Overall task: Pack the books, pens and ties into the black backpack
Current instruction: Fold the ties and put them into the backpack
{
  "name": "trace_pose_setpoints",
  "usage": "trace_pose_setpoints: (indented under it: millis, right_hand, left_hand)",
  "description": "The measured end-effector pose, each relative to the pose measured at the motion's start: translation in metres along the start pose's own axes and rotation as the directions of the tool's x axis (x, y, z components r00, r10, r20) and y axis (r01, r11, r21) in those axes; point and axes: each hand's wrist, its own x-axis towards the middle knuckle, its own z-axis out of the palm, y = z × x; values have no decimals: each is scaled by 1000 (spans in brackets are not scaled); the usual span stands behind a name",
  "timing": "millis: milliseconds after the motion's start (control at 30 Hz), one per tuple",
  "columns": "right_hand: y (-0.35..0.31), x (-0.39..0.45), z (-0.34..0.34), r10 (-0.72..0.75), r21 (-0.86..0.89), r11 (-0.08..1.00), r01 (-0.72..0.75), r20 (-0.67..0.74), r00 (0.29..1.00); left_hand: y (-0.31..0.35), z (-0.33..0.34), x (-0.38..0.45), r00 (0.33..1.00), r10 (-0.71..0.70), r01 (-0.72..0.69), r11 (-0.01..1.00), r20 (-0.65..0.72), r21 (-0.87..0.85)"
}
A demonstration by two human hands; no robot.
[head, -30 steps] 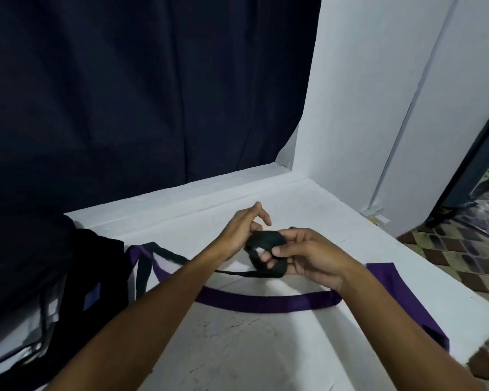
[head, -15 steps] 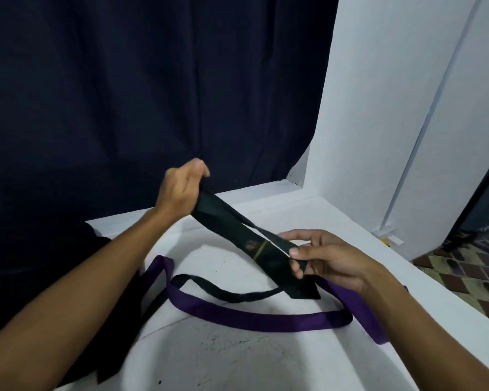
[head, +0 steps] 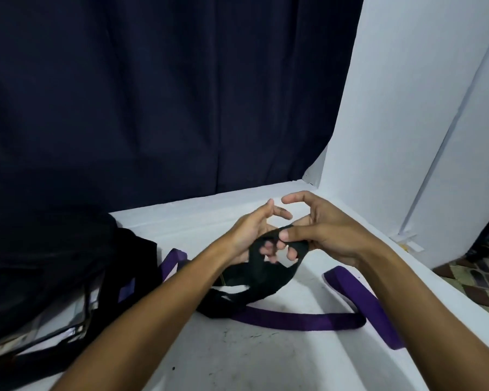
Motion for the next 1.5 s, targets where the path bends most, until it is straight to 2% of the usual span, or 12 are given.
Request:
trace_pose_setpoints:
  millis: [200, 400, 500, 633, 733, 800, 900, 1033, 1167, 1233, 1367, 1500]
  right_hand:
    - [9, -19, -18, 134, -137, 982, -129, 25, 991]
    - [6, -27, -25, 110, 4, 994, -111, 95, 989]
    - [3, -25, -20, 86, 39, 995, -91, 102, 991]
    - [-6, -15, 0, 24, 163, 986, -30, 38, 999]
    - [-16, -4, 14, -6, 201, 979, 9, -16, 1000]
    - [-18, -2, 18, 3, 198, 980, 5, -43, 999]
    - [-14, -8, 19, 68, 118, 991, -67, -10, 998]
    - [-3, -18, 13, 144, 69, 987, -145, 24, 989]
    - [-2, -19, 7, 125, 63, 990, -128, 50, 991]
    - [-4, -15, 8, 81, 95, 992, -86, 54, 995]
    - [-10, 0, 11, -5, 187, 982, -1, 34, 999]
    - [-14, 7, 1, -40, 149, 988, 29, 76, 996]
  left_hand:
    - [23, -51, 5, 887, 348, -195, 878, -303, 437]
    - [41, -130, -10, 749, 540, -15, 593, -384, 805]
    - [36, -160, -16, 809, 440, 163, 471, -391, 867]
    - [26, -103, -23, 946, 279, -72, 674, -164, 735]
    - [13, -28, -23, 984, 176, -173, 962, 6, 213]
    - [4, -4, -22, 994, 112, -112, 992, -1, -62]
    - [7, -23, -20, 973, 137, -134, 991, -186, 27]
    - [24, -91, -24, 828, 292, -160, 942, -479, 296]
    - [29, -146, -33, 726, 294, 133, 828, -622, 545]
    - [27, -139, -37, 758, 302, 190, 746, -578, 638]
    - [12, -48, -31, 953, 183, -77, 916, -240, 393]
    - [-11, 5, -13, 987, 29, -40, 997, -159, -66]
